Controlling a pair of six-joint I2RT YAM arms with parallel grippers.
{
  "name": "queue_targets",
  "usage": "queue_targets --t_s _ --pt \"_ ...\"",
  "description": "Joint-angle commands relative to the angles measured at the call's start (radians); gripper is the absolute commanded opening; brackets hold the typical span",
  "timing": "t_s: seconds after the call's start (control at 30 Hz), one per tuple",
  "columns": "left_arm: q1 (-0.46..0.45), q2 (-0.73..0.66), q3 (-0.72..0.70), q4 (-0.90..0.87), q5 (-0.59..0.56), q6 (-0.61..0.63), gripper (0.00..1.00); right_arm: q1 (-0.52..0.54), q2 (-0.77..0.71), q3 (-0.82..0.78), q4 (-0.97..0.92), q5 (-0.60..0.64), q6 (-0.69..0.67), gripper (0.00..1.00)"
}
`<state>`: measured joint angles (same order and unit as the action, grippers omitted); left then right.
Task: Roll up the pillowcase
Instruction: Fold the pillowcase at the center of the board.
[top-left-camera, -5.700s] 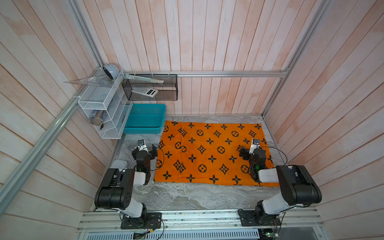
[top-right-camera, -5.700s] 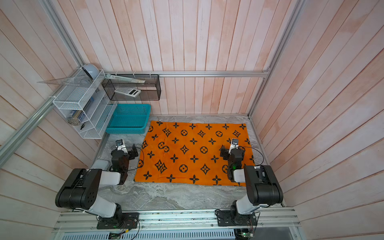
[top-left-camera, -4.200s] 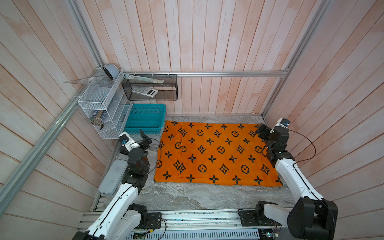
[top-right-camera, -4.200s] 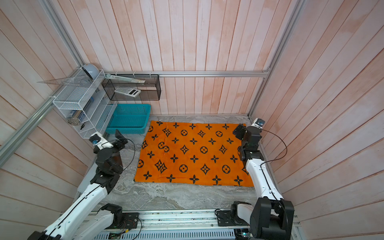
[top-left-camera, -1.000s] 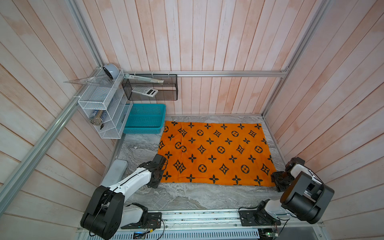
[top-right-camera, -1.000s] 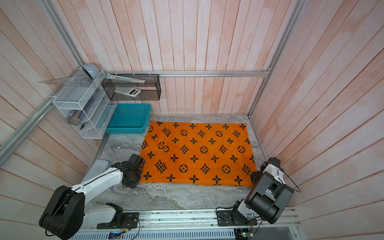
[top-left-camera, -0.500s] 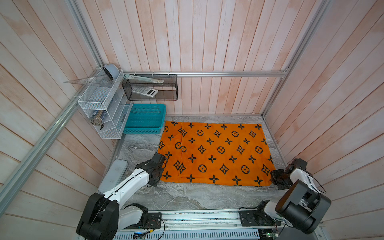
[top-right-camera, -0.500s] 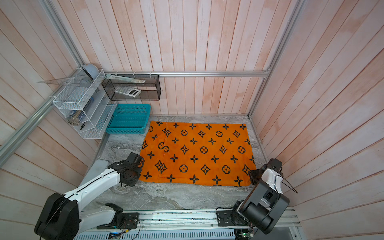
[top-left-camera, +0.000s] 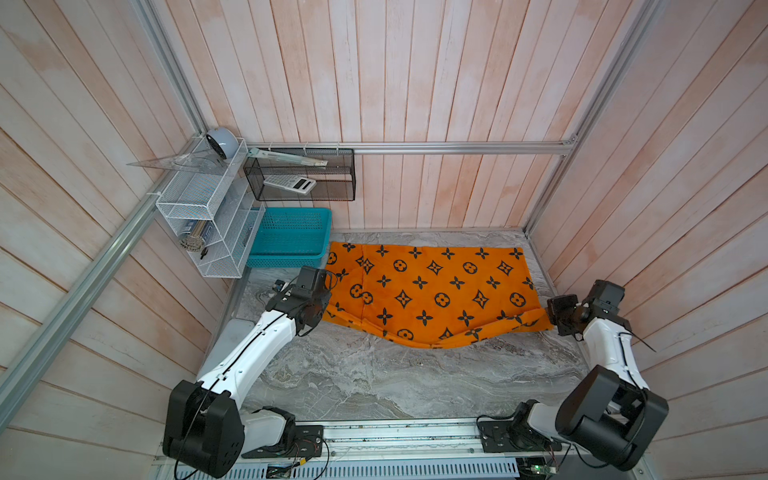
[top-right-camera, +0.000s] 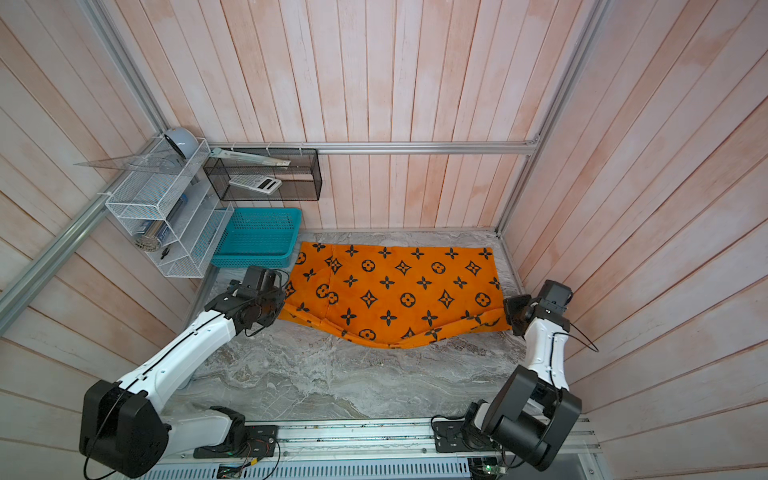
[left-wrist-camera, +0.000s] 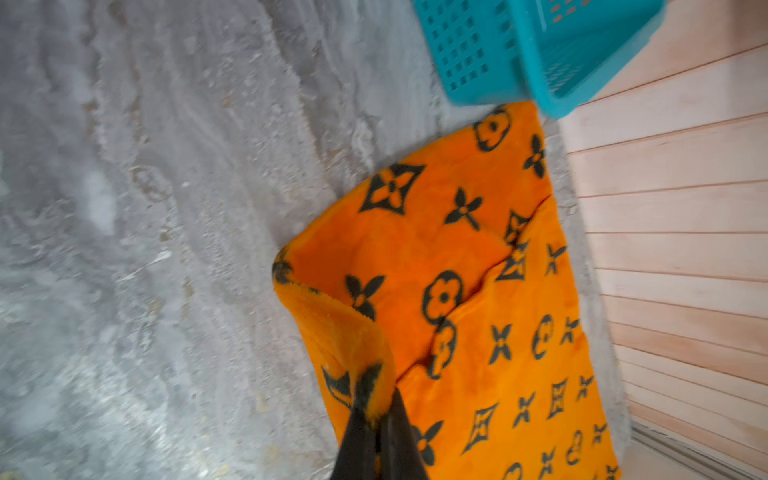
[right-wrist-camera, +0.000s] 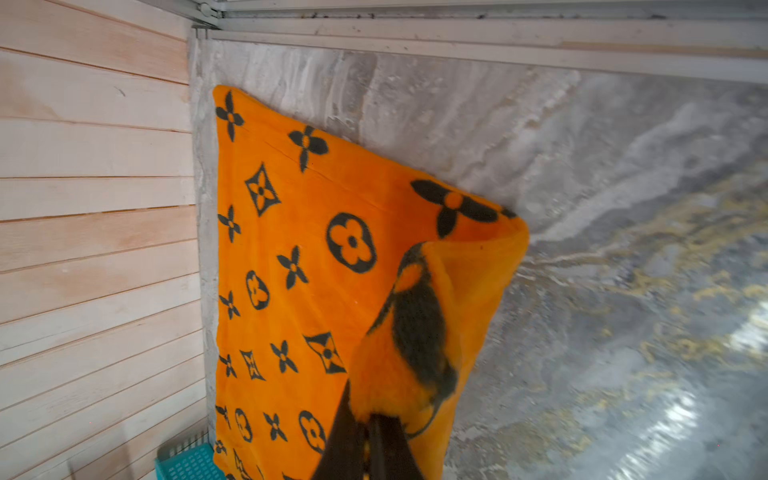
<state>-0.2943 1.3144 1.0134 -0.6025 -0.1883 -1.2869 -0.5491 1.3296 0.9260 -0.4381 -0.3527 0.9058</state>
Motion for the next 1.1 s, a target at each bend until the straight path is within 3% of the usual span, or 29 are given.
queue_targets --t_s 0.0,0.27,0.6,1.07 --pt "0.039 0.074 0.124 0.095 0.018 0.102 0.0 0.035 0.107 0.127 0.055 -0.024 0.028 0.0" --pt "0.066 0.326 0.445 0.116 -0.003 0.213 0.0 0.116 0.387 0.402 0.108 -0.035 0.096 0.0" --pt "0.109 0.651 0.786 0.101 0.039 0.285 0.0 0.194 0.702 0.792 0.002 -0.007 0.107 0.0" --pt "0.115 0.947 1.166 0.02 0.066 0.351 0.0 0.212 0.975 1.163 -0.098 -0.026 0.074 0.0"
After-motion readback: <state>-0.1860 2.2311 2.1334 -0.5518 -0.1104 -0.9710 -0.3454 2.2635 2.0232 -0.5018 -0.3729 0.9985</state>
